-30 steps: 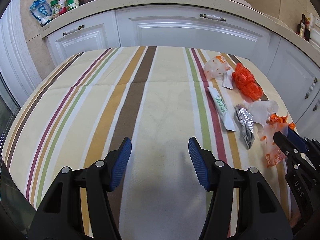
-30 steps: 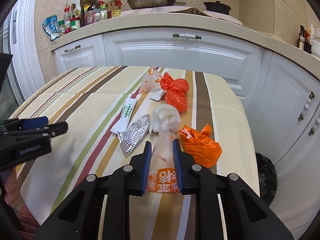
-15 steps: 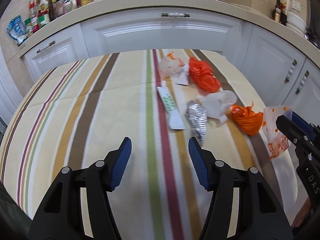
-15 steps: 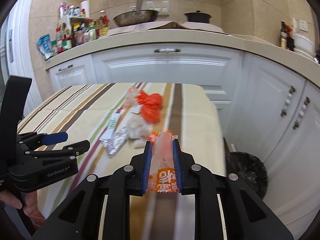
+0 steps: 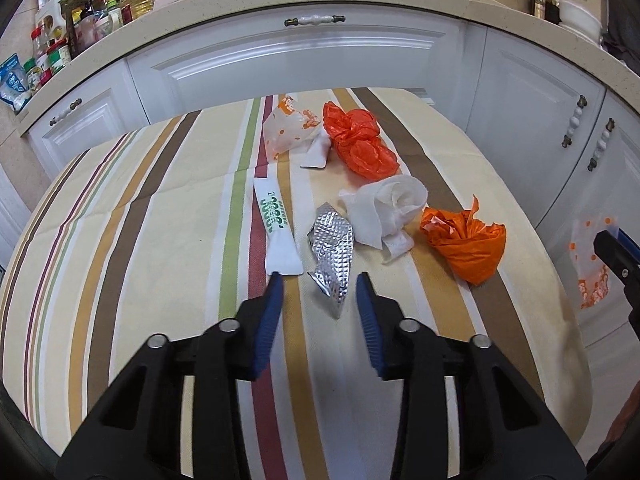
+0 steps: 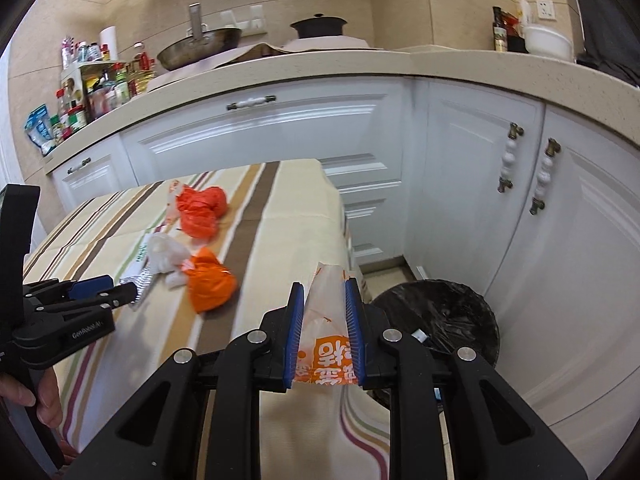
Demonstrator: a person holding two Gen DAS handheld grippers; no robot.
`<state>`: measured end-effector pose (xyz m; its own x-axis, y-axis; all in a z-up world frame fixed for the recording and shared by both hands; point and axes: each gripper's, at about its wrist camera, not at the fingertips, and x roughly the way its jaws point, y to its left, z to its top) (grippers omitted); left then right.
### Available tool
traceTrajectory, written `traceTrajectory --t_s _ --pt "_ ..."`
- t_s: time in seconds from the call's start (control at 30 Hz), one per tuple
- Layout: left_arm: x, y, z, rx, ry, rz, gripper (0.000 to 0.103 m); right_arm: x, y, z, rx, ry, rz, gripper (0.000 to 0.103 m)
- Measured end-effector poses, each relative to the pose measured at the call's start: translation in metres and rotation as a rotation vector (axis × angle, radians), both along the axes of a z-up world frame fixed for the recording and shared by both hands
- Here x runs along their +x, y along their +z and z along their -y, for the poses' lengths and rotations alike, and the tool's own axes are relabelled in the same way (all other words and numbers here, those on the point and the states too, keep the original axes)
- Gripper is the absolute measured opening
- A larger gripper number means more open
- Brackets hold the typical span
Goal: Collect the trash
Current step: 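Grasp the silver foil wrapper with the left gripper while the right carries the printed bag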
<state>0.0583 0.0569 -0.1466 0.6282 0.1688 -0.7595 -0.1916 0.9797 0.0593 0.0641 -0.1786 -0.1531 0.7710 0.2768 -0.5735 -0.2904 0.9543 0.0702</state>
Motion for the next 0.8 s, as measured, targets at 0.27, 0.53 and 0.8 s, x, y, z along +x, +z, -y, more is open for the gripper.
traceTrajectory --t_s 0.27,0.53,0.8 --pt "0.002 -0.004 0.003 0.007 -0.011 -0.002 0.005 0.006 -0.006 0.011 0.012 -0.017 -0.012 0.022" --pt "-0.010 0.009 0.007 0.041 -0.019 0.037 0.005 0.007 -0.002 0.027 0.013 -0.048 0.002 0.022" --pt "-0.029 0.038 0.014 0.067 -0.032 0.100 0.005 0.005 0.005 0.041 0.010 -0.075 0.028 0.022"
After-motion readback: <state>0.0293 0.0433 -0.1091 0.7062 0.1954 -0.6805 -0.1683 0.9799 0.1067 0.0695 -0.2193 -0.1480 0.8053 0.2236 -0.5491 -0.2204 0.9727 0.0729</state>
